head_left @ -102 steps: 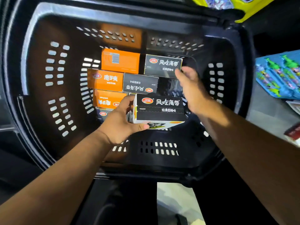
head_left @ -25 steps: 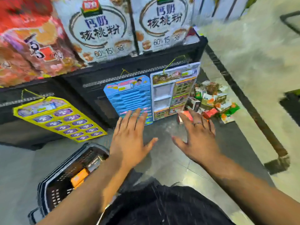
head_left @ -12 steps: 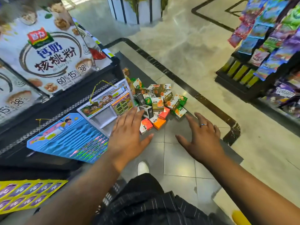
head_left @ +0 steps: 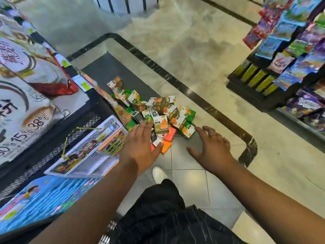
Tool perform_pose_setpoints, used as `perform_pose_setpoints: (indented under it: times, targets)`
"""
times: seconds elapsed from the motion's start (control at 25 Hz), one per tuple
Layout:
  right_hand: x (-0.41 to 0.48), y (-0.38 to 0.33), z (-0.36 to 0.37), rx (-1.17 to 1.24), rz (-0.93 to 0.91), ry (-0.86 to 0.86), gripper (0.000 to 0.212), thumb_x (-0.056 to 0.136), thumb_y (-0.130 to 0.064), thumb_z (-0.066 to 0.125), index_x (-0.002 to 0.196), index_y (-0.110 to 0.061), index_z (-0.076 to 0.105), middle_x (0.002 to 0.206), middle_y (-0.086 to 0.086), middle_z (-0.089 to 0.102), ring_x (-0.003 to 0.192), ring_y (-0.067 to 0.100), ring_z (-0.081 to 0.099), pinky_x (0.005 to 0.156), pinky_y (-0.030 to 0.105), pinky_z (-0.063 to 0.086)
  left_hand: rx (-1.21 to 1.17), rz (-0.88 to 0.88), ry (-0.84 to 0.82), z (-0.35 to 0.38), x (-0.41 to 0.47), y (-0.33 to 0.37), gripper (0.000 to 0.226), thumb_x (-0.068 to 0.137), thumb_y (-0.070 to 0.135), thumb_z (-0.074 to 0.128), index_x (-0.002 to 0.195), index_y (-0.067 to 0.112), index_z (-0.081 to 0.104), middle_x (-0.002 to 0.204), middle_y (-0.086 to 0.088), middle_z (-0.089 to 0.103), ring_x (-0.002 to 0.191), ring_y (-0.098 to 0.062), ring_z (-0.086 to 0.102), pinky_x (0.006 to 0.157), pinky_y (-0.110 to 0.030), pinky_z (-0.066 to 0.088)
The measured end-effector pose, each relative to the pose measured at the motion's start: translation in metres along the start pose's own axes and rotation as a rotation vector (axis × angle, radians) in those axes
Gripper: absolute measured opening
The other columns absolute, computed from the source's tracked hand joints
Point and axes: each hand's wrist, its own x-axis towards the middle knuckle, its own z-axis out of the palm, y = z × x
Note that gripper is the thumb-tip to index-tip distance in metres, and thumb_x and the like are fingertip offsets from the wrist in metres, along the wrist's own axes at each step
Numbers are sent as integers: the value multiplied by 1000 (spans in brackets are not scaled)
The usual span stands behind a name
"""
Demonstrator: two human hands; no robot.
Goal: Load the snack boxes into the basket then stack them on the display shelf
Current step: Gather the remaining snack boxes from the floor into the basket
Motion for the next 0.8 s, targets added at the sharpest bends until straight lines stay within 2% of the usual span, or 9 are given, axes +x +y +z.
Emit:
perform_pose_setpoints:
  times: [0.16, 0.32, 0.4, 0.56, 0.68, 0.8]
  targets:
    - [86, -8, 20, 78, 24, -60, 74, 89, -60, 51, 151, -30, 26, 155, 4, 33, 138, 28, 37, 109, 49, 34, -18, -34, -55, 17, 84, -20, 80, 90, 59, 52, 153, 17, 27, 158, -8, 31, 145, -30, 28, 118, -40, 21]
    - [175, 2, 60, 128, 37, -161, 73, 88, -56, 55, 149, -24, 32, 152, 9, 37, 135, 34, 39, 107, 49, 36, -23, -89, -144, 54, 158, -46, 78, 93, 49, 56, 154, 14, 23, 158, -11, 29, 146, -28, 24, 118, -37, 18]
    - [222, 12, 91, 143, 42, -194, 73, 88, -54, 58, 148, -21, 35, 150, 11, 39, 134, 36, 40, 106, 49, 37, -59, -140, -149, 81, 194, -60, 76, 92, 47, 56, 153, 10, 28, 156, -14, 33, 145, -30, 28, 118, -40, 21]
    - [322, 35, 185, 172, 16, -261, 74, 87, -52, 61, 146, -14, 39, 144, 16, 45, 131, 37, 43, 103, 50, 40, -118, -260, -153, 179, 260, -99, 70, 92, 41, 61, 146, 3, 39, 148, -20, 43, 137, -37, 39, 114, -45, 29]
    - [395, 50, 276, 190, 15, -375, 81, 82, -58, 56, 147, -14, 37, 143, 18, 44, 133, 38, 40, 106, 48, 36, -154, -394, -188, 268, 305, -135, 73, 92, 44, 63, 150, 10, 33, 153, -13, 36, 141, -29, 31, 114, -38, 22]
    - [453, 62, 362, 201, -26, -448, 80, 79, -61, 51, 141, -12, 41, 131, 22, 51, 123, 41, 46, 100, 47, 41, -198, -462, -239, 355, 342, -170, 75, 93, 39, 62, 152, 9, 27, 156, -13, 31, 144, -28, 25, 118, -38, 20]
